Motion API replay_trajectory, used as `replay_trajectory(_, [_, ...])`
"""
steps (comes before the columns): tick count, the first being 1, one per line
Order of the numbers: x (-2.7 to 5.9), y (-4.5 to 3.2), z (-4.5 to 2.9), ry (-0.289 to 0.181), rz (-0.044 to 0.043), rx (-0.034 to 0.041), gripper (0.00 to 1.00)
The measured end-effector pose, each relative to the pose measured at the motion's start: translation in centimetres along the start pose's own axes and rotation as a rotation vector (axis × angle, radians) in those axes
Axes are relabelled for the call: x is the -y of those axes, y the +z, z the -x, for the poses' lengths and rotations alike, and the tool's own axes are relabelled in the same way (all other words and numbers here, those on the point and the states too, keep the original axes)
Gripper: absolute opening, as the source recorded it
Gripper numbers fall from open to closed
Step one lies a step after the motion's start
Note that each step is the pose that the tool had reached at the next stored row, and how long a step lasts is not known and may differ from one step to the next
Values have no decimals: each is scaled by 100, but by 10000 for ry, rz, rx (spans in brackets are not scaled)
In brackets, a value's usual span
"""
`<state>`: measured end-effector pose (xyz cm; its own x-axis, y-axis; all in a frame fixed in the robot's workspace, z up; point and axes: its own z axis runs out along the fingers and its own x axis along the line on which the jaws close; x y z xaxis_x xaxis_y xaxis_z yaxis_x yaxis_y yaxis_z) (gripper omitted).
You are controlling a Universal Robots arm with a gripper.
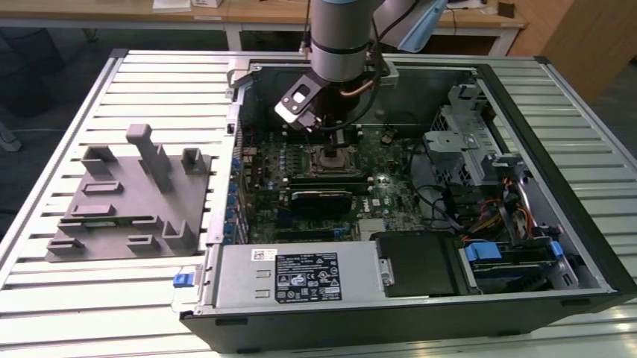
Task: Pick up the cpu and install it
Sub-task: 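Install the first cpu locking lever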
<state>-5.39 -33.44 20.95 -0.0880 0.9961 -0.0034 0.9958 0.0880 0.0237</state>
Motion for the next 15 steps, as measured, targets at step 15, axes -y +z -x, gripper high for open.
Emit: replay_trajectory(15, [-17, -106, 2, 1, 0, 0, 11])
